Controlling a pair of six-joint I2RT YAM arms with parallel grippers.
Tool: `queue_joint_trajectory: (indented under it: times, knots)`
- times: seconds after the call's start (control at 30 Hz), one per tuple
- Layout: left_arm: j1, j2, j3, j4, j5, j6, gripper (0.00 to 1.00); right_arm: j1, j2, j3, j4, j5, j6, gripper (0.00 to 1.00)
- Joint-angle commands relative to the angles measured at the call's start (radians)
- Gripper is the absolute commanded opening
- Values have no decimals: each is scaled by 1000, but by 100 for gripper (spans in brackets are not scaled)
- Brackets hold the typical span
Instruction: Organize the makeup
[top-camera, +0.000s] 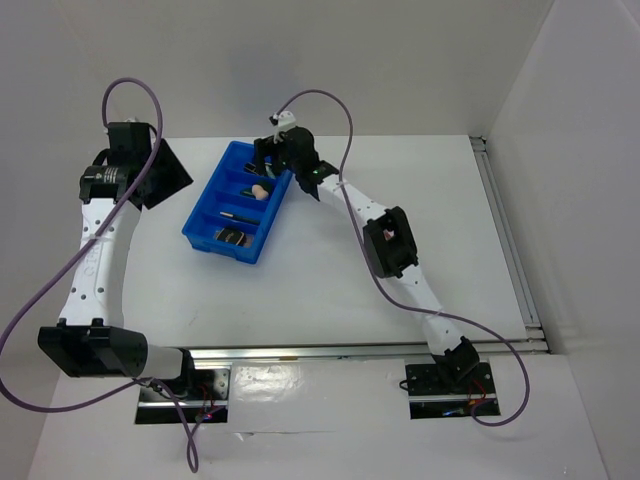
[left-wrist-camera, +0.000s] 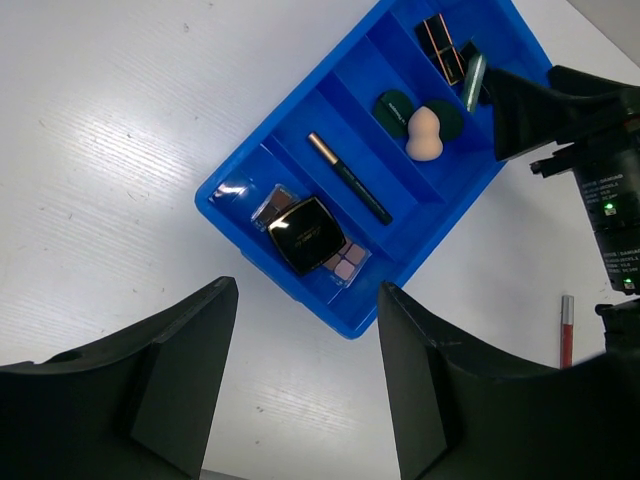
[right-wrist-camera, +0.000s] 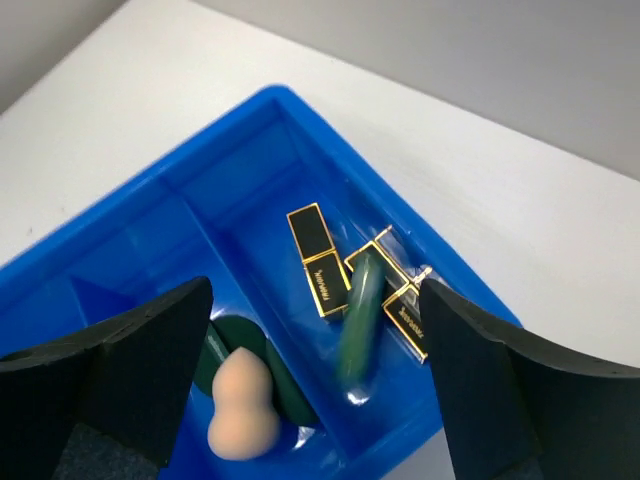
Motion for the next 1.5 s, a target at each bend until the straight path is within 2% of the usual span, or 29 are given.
queue_joint_trajectory:
  times: [0.0, 0.07, 0.17, 0.27, 0.3, 0.33, 0.4, 0.47, 0.5, 0.53, 0.57, 0.6, 0.63, 0.73, 0.77, 0.93, 1.17, 1.23, 1.37, 1.47]
  knots:
    - [6, -27, 21, 6, 5, 26, 71, 5, -113, 5, 120, 7, -33, 94]
    - [6, -27, 33, -3, 14, 26, 71, 25, -163, -38, 130, 33, -63, 96]
    - [6, -27, 33, -3, 25, 35, 70, 25, -250, -78, 84, 85, -84, 86]
    - [6, -27, 24, 20, 68, 56, 69, 25, -336, -103, -35, 133, -84, 59]
    - [6, -36, 12, 34, 77, 56, 69, 13, -354, -103, -87, 159, -65, 46]
    - [6, -36, 12, 34, 77, 56, 69, 1, -397, -129, -208, 206, -46, 27]
    - [6, -36, -10, 43, 103, 56, 68, -49, -451, -187, -321, 233, 26, 15]
    - [6, -26, -10, 52, 114, 66, 68, -103, -555, -345, -440, 216, 84, 5]
    - [-3, -26, -20, 52, 125, 66, 68, -157, -592, -412, -461, 201, 121, 5]
    - [-3, -26, -20, 52, 125, 66, 68, -183, -629, -556, -470, 175, 133, 5]
    - [-14, -26, -20, 62, 125, 66, 68, -208, -704, -625, -470, 164, 134, 9]
    - [-14, -16, -20, 62, 125, 76, 68, -255, -736, -688, -470, 144, 144, 24]
    - [-25, -16, -20, 62, 125, 76, 68, -278, -762, -786, -482, 115, 144, 34]
    - [-46, -7, -30, 71, 125, 76, 68, -352, -828, -911, -517, 67, 126, 70]
    - [-46, 2, -30, 71, 125, 76, 68, -363, -829, -931, -530, 43, 109, 74]
    - [-66, 25, -30, 71, 146, 76, 68, -412, -708, -930, -640, -45, 37, 79]
    - [-85, 25, -30, 71, 126, 76, 68, -412, -661, -979, -587, -76, 57, 80]
    - [-85, 34, -30, 71, 126, 76, 68, -401, -640, -991, -587, -39, 57, 80]
    - [-85, 34, -30, 71, 126, 85, 68, -346, -603, -1000, -612, 70, 66, 72]
    - [-85, 44, -30, 51, 106, 85, 68, -305, -582, -991, -634, 124, 66, 53]
